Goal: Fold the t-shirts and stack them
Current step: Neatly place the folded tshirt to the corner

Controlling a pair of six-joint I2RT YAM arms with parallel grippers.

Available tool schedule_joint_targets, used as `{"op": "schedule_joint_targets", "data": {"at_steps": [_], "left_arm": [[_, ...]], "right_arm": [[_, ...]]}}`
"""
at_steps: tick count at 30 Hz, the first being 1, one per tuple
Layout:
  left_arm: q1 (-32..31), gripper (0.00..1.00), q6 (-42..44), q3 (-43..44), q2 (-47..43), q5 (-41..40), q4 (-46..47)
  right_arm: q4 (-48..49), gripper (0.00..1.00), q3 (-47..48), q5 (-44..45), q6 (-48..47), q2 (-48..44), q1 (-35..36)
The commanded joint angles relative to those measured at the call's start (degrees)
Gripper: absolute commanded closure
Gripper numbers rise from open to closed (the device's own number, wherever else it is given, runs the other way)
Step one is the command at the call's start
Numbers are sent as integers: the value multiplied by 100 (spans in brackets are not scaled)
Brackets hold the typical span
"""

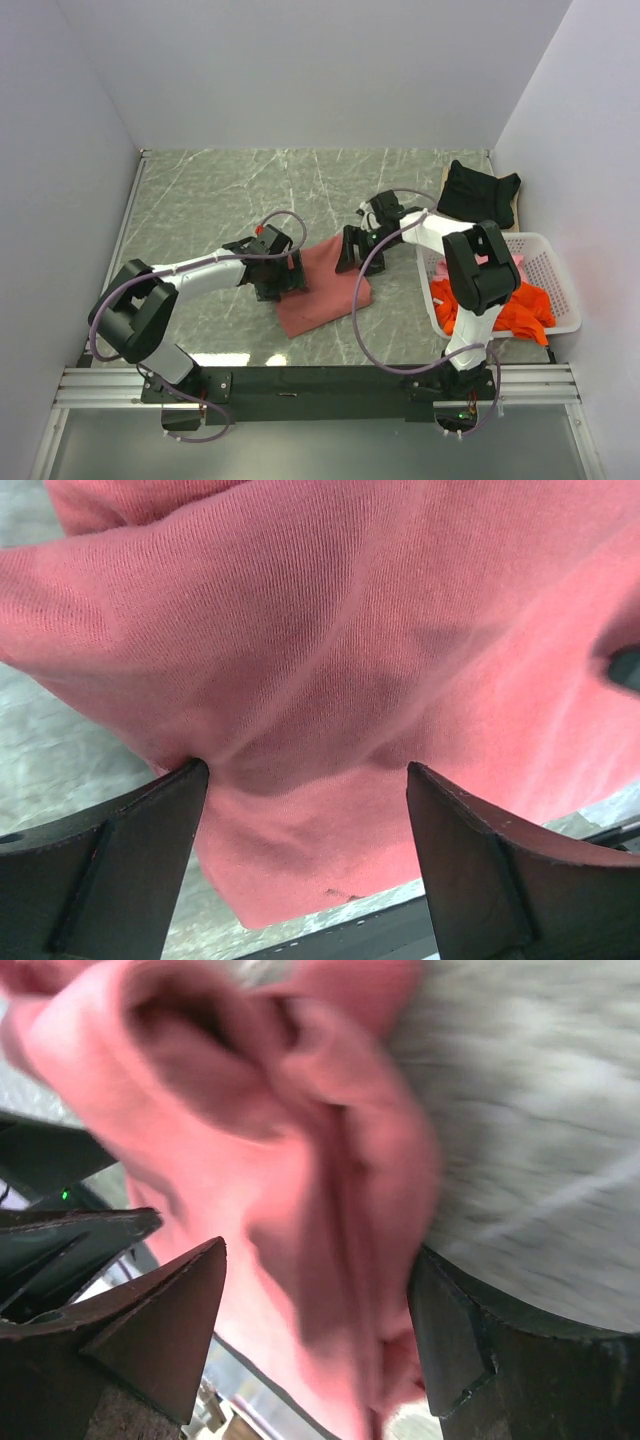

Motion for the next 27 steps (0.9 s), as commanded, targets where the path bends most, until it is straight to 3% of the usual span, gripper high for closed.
{"op": "schedule_joint_targets", "data": {"at_steps": [1,8,11,12,13,15,18,22,27], "left_arm": [[-34,12,-2,-373,475,93,246],[-34,12,-20,-373,483,129,255],[-34,12,-37,-408,448,129,264],[-34,12,-37,-400,439,120,281],[-34,12,-29,-400,431,129,282],[-26,12,-20,-339,369,120,238],[27,10,41,-119,185,33,19],[308,8,120,154,-254,-3,-411],[1045,6,313,198,-1229,23,-852]], "right_arm": [[386,21,-277,82,-89,191,313],[536,20,-233,293,95,341,1086],[519,26,-242,433,183,402,1175],[501,32,-225,459,192,420,1166],[431,47,-207,573,192,437,1166],[334,58,-110,670,175,455,1166],[185,99,21,837,184,508,1166],[-183,100,302,1039,52,491,1148],[-1088,100,1479,1715,-439,376,737]]}}
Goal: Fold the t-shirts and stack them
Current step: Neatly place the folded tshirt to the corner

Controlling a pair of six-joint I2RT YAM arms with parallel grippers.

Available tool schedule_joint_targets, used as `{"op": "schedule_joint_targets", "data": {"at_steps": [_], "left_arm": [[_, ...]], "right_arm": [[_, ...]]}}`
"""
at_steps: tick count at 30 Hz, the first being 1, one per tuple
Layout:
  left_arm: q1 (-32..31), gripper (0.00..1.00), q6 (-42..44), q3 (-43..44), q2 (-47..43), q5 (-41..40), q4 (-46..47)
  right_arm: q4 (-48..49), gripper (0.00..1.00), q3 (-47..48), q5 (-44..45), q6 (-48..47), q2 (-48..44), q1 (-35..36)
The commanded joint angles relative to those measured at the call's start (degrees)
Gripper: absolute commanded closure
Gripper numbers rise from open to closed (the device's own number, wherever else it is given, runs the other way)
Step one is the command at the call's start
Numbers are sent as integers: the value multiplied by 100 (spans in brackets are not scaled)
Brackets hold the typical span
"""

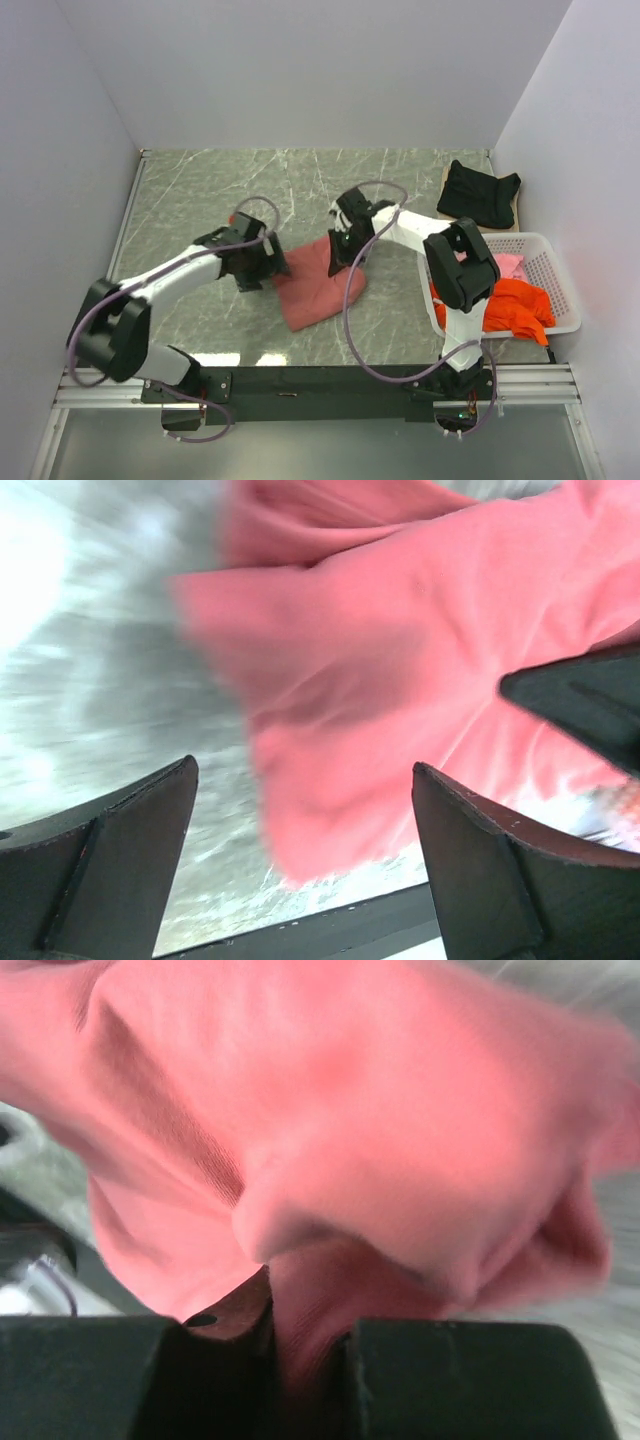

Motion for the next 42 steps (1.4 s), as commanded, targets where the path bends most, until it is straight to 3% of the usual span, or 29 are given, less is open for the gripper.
{"op": "schedule_joint_targets", "data": {"at_steps": [1,4,11,17,27,42], "left_arm": [[471,6,290,141,-801,-125,-498],[893,5,465,1,-1232,-143,-770],[1114,5,335,-938,-1926,103,-815],[1123,5,97,-1397,-2279,165,-797],[1123,5,176,-1353,-2165,226,-815],[1123,5,194,-1353,-2139,305,-824]], "right_arm": [[-964,100,953,936,-565,-24,-451],[-1702,100,2051,1130,-1004,186,-847],[-2944,100,4607,1403,-1629,960,-1725],[-3226,100,5638,1263,-1629,1084,-2656],[-3015,100,6097,287,-1242,741,-4344],[-2778,100,5517,532,-1462,433,-5172]]}}
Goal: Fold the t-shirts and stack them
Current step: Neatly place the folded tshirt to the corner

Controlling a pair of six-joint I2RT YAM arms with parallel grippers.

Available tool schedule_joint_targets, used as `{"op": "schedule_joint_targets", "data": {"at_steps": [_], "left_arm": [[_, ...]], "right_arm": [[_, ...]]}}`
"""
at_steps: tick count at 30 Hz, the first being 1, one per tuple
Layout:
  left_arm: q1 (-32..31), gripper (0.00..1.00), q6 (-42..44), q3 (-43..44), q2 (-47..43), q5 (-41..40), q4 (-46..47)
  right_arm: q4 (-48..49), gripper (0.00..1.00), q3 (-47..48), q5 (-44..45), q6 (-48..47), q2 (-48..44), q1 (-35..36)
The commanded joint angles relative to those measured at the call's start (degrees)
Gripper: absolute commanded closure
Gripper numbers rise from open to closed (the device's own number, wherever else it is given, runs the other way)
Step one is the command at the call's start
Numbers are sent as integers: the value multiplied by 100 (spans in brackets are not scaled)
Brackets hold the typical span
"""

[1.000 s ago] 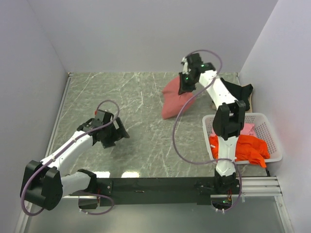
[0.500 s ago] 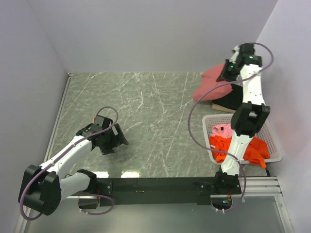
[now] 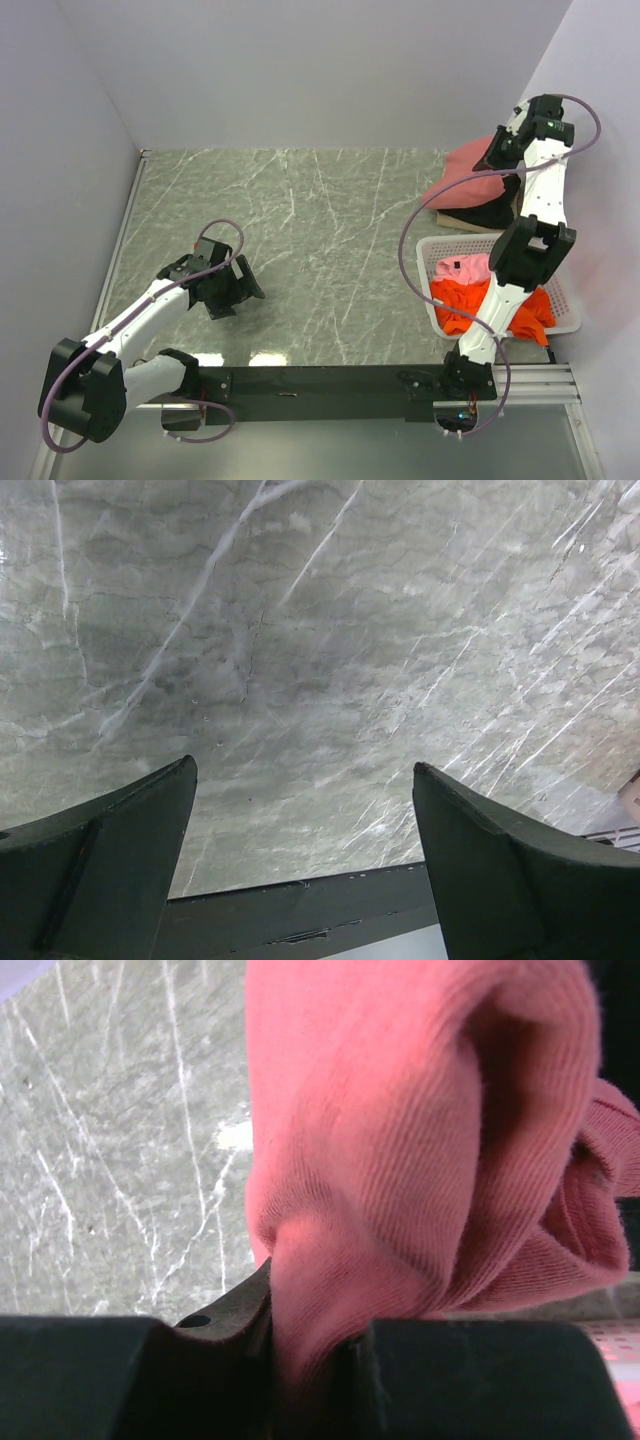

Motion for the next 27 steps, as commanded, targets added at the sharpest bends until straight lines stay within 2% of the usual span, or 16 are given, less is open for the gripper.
{"op": "schedule_joint_targets", "data": {"at_steps": [1,8,13,19,20,21,23,26,27], "left_arm": [[21,5,1,68,-23,106,11],[21,5,19,103,-32,124,-94],[12,5,28,120,-120,142,-165],[21,5,63,182,-102,142,-349],[21,5,72,199,-102,124,-384],[21,5,80,208,-102,107,-402],[21,5,89,235,-102,89,-437],[21,5,98,261,-93,89,-446],[21,5,124,278,-76,89,-463]], "right_arm": [[321,100,-113,71,-129,-424,-90],[655,100,-456,739,-225,-345,-99],[1445,99,-1088,1231,-138,-529,-73],[2035,94,-1695,2293,-50,-635,-37],[2105,91,-1774,2547,-50,-643,-37],[2158,75,-1845,2707,-41,-678,-37],[2325,60,-2012,2935,-23,-740,-29],[2483,52,-2153,3103,-49,-854,-11],[2527,45,-2197,3252,-58,-950,24]]}}
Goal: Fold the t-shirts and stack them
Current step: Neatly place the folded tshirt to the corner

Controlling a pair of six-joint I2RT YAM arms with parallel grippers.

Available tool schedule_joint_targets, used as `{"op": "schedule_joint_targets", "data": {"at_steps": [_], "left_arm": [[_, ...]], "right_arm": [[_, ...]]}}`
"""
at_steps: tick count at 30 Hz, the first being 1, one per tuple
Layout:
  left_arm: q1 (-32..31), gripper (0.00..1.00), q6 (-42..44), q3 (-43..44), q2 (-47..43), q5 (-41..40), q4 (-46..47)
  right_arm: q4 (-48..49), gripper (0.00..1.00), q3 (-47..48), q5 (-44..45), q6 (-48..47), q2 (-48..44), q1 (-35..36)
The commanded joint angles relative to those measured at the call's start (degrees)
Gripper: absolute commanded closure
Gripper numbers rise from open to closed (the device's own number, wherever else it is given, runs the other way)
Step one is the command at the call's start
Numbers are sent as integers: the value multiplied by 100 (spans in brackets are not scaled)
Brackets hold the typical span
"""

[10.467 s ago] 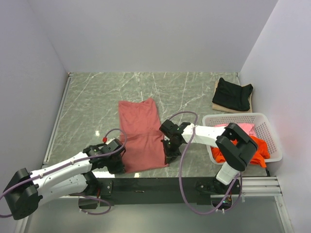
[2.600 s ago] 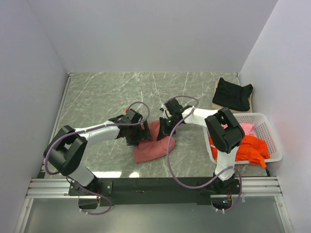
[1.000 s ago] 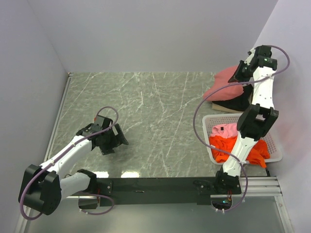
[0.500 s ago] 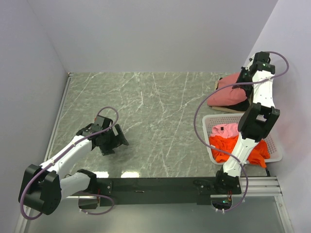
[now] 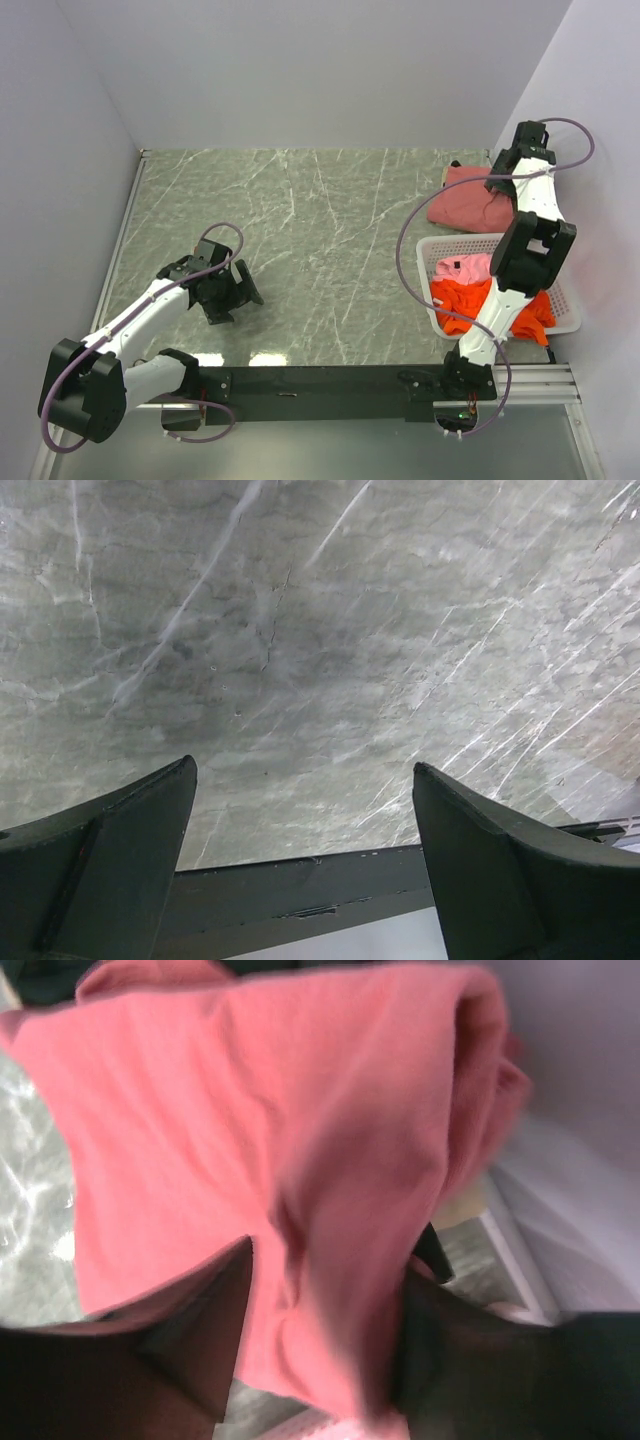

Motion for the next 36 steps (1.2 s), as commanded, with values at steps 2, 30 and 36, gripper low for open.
{"op": "schedule_joint_targets", "data": {"at_steps": [2,30,36], "left_arm": [[21,5,127,331,-47,-27,-81],[21,4,118,1289,-1022,-897,-116],[12,4,153,1263,-1356,-1275,-151]], "right_arm": [[703,27,-152,794,-48,-713,101],[1187,9,-3744,40,971,-5274,3095],[1301,10,-4641,-514,1850,-5389,4379]]}}
